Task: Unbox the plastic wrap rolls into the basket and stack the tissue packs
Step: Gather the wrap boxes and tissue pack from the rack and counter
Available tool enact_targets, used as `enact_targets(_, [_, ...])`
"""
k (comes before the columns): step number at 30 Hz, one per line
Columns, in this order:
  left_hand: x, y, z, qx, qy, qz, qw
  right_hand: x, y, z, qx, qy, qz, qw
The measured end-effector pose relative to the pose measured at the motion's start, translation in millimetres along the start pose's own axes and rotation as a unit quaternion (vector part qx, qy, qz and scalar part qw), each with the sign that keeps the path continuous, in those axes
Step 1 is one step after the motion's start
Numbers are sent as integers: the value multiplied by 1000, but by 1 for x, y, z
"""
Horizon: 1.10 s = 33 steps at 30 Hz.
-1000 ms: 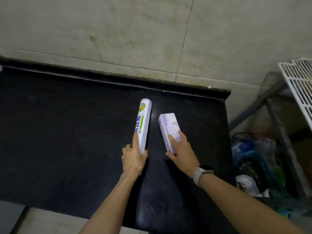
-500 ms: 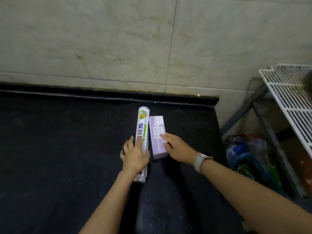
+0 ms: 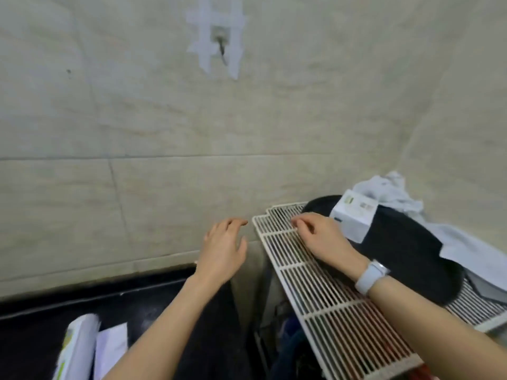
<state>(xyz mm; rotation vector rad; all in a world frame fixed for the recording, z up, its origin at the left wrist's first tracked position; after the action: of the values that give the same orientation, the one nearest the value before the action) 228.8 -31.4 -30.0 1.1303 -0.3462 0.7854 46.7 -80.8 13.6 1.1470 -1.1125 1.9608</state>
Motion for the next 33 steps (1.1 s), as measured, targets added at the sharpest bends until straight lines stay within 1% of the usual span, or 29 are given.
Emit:
enact_targets(2, [-32, 27, 30, -21, -34, -13, 999, 22, 48, 19, -47, 55, -56, 996])
enact_targets(3, [-50, 38, 43, -25, -55, -13, 998, 28, 70, 29, -75, 63, -103, 990])
enact_targets(5, [-86, 56, 62, -20, -98, 3, 995, 27, 110, 48, -127, 28, -203, 970])
enact_targets(7, [-119, 66, 72, -1, -134, 33, 990, 15, 140, 61, -160, -35, -249, 955])
enact_targets(9, [-149, 70, 73, 30, -169, 65, 983, 2, 158, 68, -175, -83, -250, 949])
enact_targets(11, [-171, 69, 67, 47, -192, 94, 976, -3, 166, 68, -153, -94, -239, 954])
enact_targets(15, [-184, 63, 56, 42, -161, 136, 977, 14, 177, 53, -32, -125, -196, 972])
enact_targets(17, [-186, 61, 54, 47, -151, 135, 978, 29, 185, 44, 8, -95, -182, 979])
enact_targets(19, [-189, 60, 54, 53, -169, 151, 972, 36, 199, 37, -9, -70, -182, 981])
enact_targets(22, [-194, 58, 57, 56, -217, 200, 954, 32, 223, 32, -110, -132, -217, 961])
enact_targets(24, [-194, 59, 59, 56, -236, 222, 945, 29, 225, 34, -123, -160, -245, 948])
enact_targets(25, [-193, 61, 60, 55, -240, 225, 943, 29, 224, 35, -129, -164, -240, 948])
enact_targets(28, [-184, 69, 61, 44, -231, 196, 952, 30, 213, 35, -160, -138, -209, 955])
enact_targets(30, [-165, 72, 62, 35, -182, 155, 970, 29, 195, 31, -158, -107, -202, 961])
enact_targets(33, [-119, 67, 54, 23, -93, 113, 989, 27, 149, 31, -122, -64, -146, 980])
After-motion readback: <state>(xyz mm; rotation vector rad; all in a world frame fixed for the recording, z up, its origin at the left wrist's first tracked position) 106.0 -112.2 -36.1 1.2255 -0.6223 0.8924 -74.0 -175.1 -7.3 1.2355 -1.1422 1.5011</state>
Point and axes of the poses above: each hand's wrist, its own z-axis towards the middle knuckle, its own x-axis out of the back of the hand, y = z × x, the point moved 6 cm from there along z, towards the middle knuckle, and after that the axes turned 11 degrees about -z, right-handed, at the moved point
